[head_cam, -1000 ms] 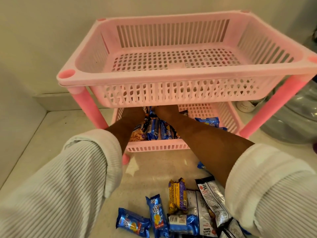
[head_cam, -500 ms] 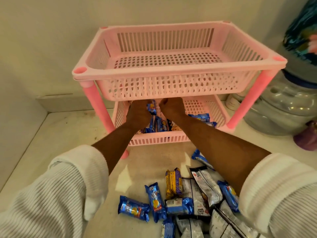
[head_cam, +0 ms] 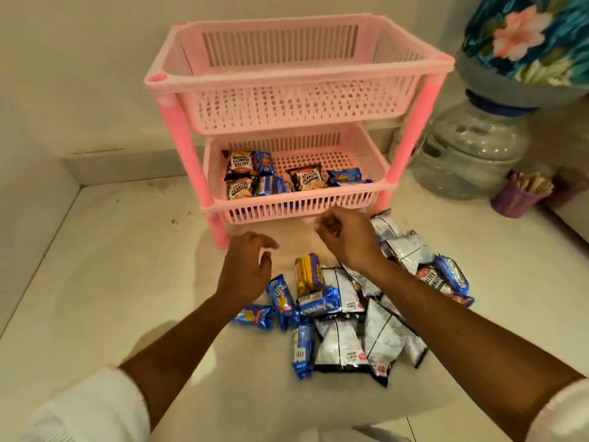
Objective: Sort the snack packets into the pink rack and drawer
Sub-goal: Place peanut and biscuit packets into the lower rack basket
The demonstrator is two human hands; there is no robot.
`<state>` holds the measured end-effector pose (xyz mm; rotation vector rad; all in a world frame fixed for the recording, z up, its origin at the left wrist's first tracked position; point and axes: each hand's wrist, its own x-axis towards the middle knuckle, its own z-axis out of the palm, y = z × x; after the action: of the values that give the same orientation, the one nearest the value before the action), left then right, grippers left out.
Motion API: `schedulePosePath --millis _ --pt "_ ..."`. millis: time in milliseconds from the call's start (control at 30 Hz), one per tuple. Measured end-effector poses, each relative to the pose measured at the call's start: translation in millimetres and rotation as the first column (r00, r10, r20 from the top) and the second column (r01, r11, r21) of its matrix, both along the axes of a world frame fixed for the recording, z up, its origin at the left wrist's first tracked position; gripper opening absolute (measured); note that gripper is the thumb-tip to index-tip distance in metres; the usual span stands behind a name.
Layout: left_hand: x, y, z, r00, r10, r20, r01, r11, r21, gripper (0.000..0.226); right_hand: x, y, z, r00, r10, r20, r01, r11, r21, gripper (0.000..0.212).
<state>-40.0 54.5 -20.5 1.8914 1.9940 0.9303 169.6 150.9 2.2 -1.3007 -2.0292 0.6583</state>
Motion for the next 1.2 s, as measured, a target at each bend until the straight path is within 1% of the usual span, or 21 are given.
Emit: schedulePosePath --millis 67,133,167,267,367,433,567,700,800,867,933,967,1033,1067,1100,1133,1167,1200 --pt "3 -11 -21 1.000 0.019 -0.017 -0.022 0.985 -0.172 0.023 18 -17 -17 0.978 0.025 0.207 -0.018 0.999 -0.034 0.006" --pt "9 -17 -37 0.996 0.058 -0.071 -0.078 0.943 -0.324 0.033 31 -30 -29 0.919 -0.013 0.393 0.037 0.998 -0.054 0.009" --pt "14 -18 -43 0.992 0.089 -0.094 -0.118 0.924 -0.365 0.039 34 -34 -33 0.895 -0.045 0.444 0.075 0.996 -0.050 0.012" --pt "28 -15 -53 0.980 0.174 -0.093 -0.196 0.903 -0.382 0.053 28 -42 -40 0.846 -0.057 0.529 0.098 0.994 -0.050 0.024" --pt "38 -12 -55 0.976 0.195 -0.097 -0.218 0.883 -0.415 0.057 16 -43 -42 0.790 -0.037 0.612 0.103 0.992 -0.072 0.033" --pt "44 -12 -53 0.974 0.203 -0.104 -0.228 0.865 -0.447 0.057 12 -38 -42 0.770 -0.006 0.638 0.092 0.990 -0.103 0.039" --pt "53 -11 -48 0.957 0.276 -0.092 -0.287 0.841 -0.460 0.060 5 -32 -42 0.744 0.067 0.665 0.031 0.990 -0.134 0.045" --pt "55 -10 -44 0.925 0.377 -0.049 -0.356 0.812 -0.463 0.060 4 -27 -41 0.705 0.126 0.698 -0.011 0.986 -0.167 0.044" --pt "57 -12 -43 0.890 0.456 -0.005 -0.410 0.796 -0.444 0.057 4 -22 -37 0.693 0.150 0.705 -0.030 0.983 -0.179 0.042" --pt "56 -15 -39 0.869 0.493 0.032 -0.437 0.797 -0.415 0.053 4 -18 -33 0.698 0.161 0.698 -0.038 0.981 -0.189 0.046" --pt "55 -19 -36 0.853 0.516 0.082 -0.459 0.814 -0.357 0.047 10 -11 -29 0.729 0.168 0.663 -0.026 0.976 -0.218 0.050" --pt "54 -22 -35 0.845 0.524 0.111 -0.467 0.822 -0.327 0.043 15 -7 -28 0.760 0.172 0.626 -0.018 0.970 -0.244 0.046" --pt "50 -26 -33 0.824 0.538 0.176 -0.484 0.831 -0.276 0.034 29 3 -26 0.838 0.195 0.510 -0.034 0.951 -0.308 0.031" --pt "48 -28 -31 0.811 0.549 0.203 -0.496 0.829 -0.260 0.030 37 8 -25 0.883 0.214 0.418 -0.063 0.936 -0.346 0.025" --pt "46 -29 -28 0.793 0.565 0.225 -0.511 0.820 -0.259 0.029 45 13 -26 0.933 0.218 0.287 -0.093 0.915 -0.393 0.017" --pt "43 -28 -24 0.772 0.583 0.255 -0.525 0.810 -0.261 0.028 53 17 -25 0.973 0.199 0.115 -0.127 0.882 -0.455 0.008" --pt "41 -26 -21 0.739 0.605 0.296 -0.539 0.795 -0.279 0.028 60 20 -24 0.988 0.148 -0.055 -0.154 0.836 -0.527 0.006" --pt "38 -24 -18 0.699 0.627 0.345 -0.551 0.779 -0.300 0.027 67 22 -23 0.977 0.076 -0.200 -0.183 0.782 -0.595 0.014"
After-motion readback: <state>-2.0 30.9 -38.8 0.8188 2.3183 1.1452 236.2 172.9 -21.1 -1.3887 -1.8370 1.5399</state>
